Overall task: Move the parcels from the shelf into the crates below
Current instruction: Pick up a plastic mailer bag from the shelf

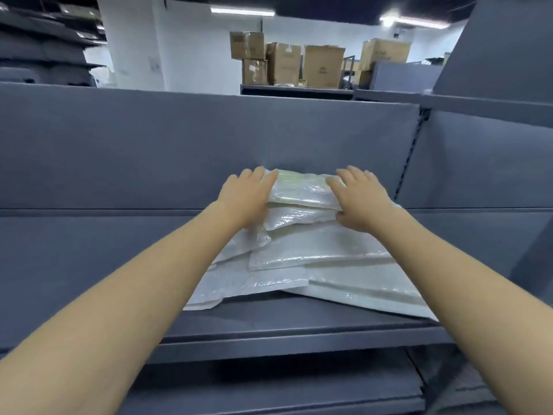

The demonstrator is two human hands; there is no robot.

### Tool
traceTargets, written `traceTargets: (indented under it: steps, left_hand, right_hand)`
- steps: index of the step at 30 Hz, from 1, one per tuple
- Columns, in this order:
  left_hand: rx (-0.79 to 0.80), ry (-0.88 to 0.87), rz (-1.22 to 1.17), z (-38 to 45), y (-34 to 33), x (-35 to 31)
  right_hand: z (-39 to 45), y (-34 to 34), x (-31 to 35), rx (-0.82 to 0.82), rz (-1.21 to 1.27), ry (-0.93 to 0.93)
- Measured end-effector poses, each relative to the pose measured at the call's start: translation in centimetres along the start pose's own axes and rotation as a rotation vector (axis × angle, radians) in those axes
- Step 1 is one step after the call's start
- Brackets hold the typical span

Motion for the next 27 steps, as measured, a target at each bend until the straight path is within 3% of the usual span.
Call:
traceTargets:
  steps: [4, 9, 14, 20, 27]
  left_hand:
    - [0.099, 0.016, 0.057, 3.4, -1.6, 0.1]
    - [0.117, -0.018, 0.113, 3.4, -2.0, -0.9]
    - [-0.080, 0.026, 0.072, 0.3, -0.7, -1.0]
    - [-0.476, 0.102, -0.296, -10.1, 0.0, -2.6]
    - [-0.495, 0.209, -0.601, -21.9, -0.2, -7.5]
  right_hand:
    - [0.4, -1.7, -2.3, 0.066, -0.103, -0.043]
    - [-0.8, -3.3, -1.9, -0.034, 0.033, -0.045]
    - [-3.1, -2.9, -1.1, -0.242, 0.135, -0.080]
    - [-11.6, -2.2, 0.7, -0.674, 0.497, -0.114]
    - [-22.7, -4.4, 5.1, -0.775, 0.726, -0.203]
Point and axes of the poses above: each hand's wrist, its own z-axis towards the middle knuckle, its own y-axis out of the back of the hand, x = y × z, the point moved 3 cm from there along z, towards the middle knuckle, and after that the axes turned 10 degrees about x, right-handed, at the moved point
